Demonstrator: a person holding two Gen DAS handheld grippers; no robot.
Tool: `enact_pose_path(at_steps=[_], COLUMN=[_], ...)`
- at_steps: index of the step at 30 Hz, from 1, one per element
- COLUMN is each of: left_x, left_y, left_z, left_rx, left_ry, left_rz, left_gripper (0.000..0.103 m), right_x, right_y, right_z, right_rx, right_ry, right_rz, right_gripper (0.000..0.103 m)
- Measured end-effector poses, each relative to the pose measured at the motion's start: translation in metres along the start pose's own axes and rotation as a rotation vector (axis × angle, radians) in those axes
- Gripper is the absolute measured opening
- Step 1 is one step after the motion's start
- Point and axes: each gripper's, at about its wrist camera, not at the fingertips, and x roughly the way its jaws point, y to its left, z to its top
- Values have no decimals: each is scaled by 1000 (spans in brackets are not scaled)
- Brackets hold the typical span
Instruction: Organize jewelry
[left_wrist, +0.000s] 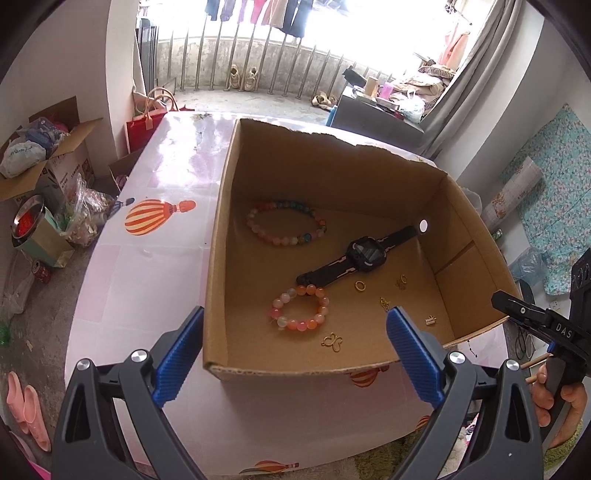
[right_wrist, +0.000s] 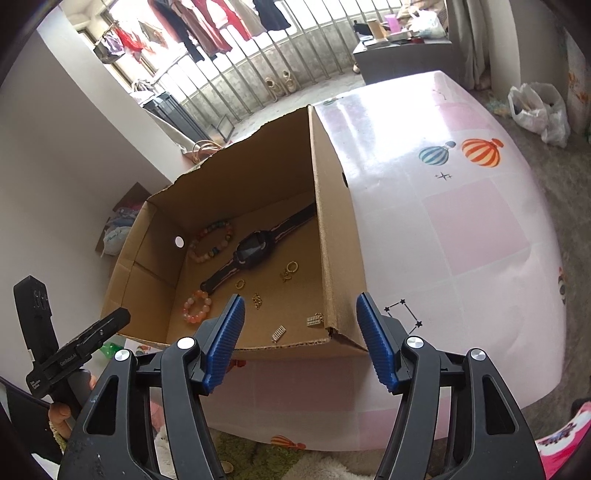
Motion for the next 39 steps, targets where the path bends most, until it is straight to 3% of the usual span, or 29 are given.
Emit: enact_pose_path(at_steps=[4,7,10,16,23,28,39], left_x=[-33,-49,-57,-51,-26,-12,-6], left_y=[-3,-6,-11,-28,-29,-36,-40], left_z=[-21,-33,-43,-47,-45,-48,-45], left_rx=[26,49,50,103,30,63,81], left_ry=[-139,-169,-174,-154,-29,36,64], left_rz=[80,113,139,186,176,221,259], left_gripper=[97,97,97,97,97,97,97], right_x=[-32,-53,-56,-36,-14,1,13], right_y=[10,24,40,60,69,74,81], right_z=[-16,-31,-45,-58,-55,-61,-64], right_rx=[-59,-131,-197,-264,-233,-246,-273], right_ry=[-122,-204,-228,-187,-142,-75,-44], right_rz=[-101,-136,-166,-184,-249,-246,-284], right_gripper=[75,88,95,95,95,95,95])
